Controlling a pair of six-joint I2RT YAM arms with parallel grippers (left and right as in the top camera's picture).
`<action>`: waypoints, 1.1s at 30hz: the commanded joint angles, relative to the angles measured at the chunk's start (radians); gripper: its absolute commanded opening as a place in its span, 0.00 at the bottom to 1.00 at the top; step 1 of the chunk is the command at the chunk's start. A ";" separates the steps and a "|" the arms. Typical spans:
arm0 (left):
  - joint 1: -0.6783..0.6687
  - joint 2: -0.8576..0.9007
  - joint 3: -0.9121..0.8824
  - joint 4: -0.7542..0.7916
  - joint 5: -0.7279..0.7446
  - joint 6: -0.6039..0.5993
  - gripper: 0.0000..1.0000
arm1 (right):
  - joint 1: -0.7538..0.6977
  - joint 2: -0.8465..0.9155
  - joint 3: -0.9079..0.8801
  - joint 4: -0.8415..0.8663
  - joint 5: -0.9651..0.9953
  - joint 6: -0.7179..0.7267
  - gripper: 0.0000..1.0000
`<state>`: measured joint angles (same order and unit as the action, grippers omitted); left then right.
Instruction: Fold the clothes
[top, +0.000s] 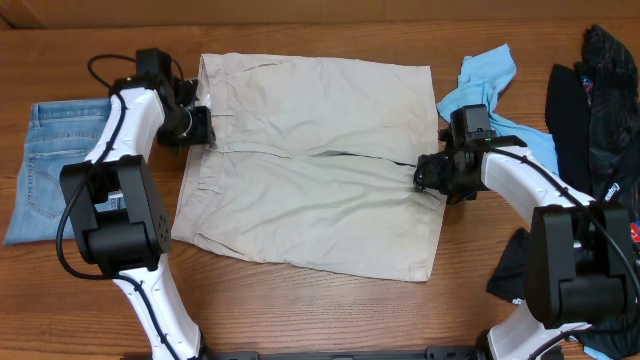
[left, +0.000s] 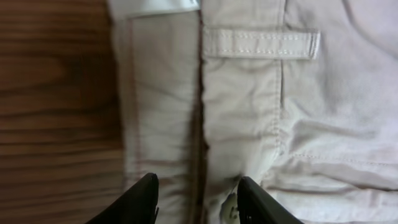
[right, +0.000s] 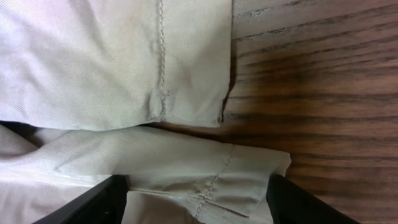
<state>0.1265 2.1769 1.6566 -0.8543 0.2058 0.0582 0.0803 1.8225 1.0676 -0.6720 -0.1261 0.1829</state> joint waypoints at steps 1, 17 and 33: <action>0.004 -0.022 -0.062 0.026 0.119 0.008 0.44 | -0.009 0.037 -0.034 -0.006 0.072 0.000 0.76; 0.059 -0.065 -0.043 0.017 0.160 0.037 0.04 | -0.008 0.037 -0.034 -0.006 0.073 0.000 0.76; 0.076 -0.068 -0.084 0.039 -0.216 -0.112 0.04 | -0.009 0.037 -0.034 -0.007 0.073 0.000 0.76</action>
<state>0.1764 2.1475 1.5894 -0.8356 0.1940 -0.0193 0.0803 1.8225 1.0676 -0.6720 -0.1169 0.1822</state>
